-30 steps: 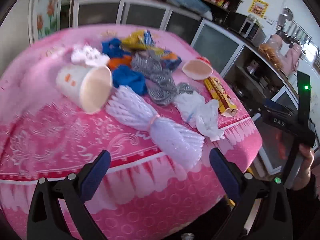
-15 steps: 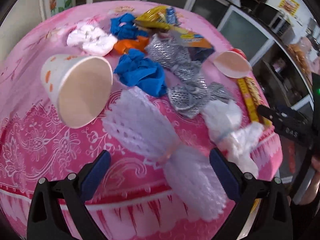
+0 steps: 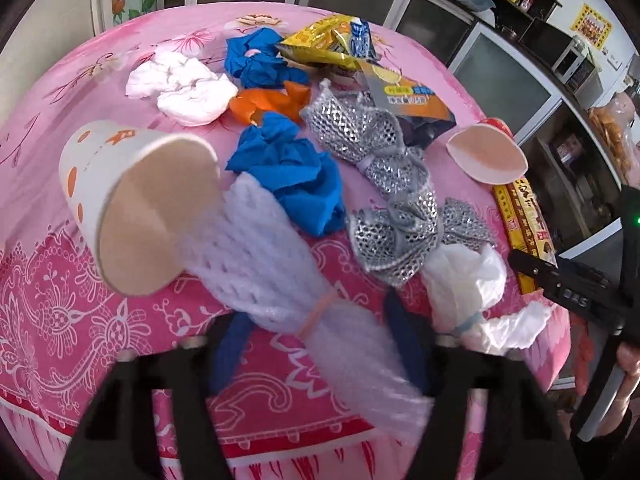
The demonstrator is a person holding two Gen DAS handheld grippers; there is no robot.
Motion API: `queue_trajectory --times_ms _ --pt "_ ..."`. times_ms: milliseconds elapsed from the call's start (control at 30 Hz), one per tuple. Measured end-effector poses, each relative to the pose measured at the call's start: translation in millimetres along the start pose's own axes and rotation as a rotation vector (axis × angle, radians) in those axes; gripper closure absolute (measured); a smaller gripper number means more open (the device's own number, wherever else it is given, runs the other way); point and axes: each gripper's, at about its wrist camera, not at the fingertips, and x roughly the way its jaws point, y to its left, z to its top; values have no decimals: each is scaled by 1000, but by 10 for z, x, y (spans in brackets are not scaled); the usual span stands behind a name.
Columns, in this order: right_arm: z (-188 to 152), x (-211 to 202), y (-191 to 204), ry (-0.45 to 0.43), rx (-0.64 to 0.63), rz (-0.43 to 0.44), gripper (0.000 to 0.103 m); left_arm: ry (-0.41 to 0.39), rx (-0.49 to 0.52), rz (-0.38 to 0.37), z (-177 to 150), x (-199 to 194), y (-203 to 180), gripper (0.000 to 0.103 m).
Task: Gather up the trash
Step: 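Grasp the white foam mesh sleeve with the left tool while the right tool grasps the yellow snack box, then carry the foam sleeve and yellow box over the yellow-rimmed bin with both tools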
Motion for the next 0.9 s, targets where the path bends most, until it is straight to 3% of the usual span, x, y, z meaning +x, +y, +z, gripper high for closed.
queue_trajectory --times_ms 100,200,633,900 --pt "-1 -43 -8 -12 3 7 57 -7 -6 -6 -12 -47 37 70" --pt "-30 -147 31 -45 -20 -7 61 -17 -3 -15 -63 -161 76 74" --pt "-247 -698 -96 -133 31 80 64 -78 21 -34 -466 -833 224 75" --pt "-805 -1226 -558 -198 118 116 63 -124 127 -115 -662 -1164 -171 75"
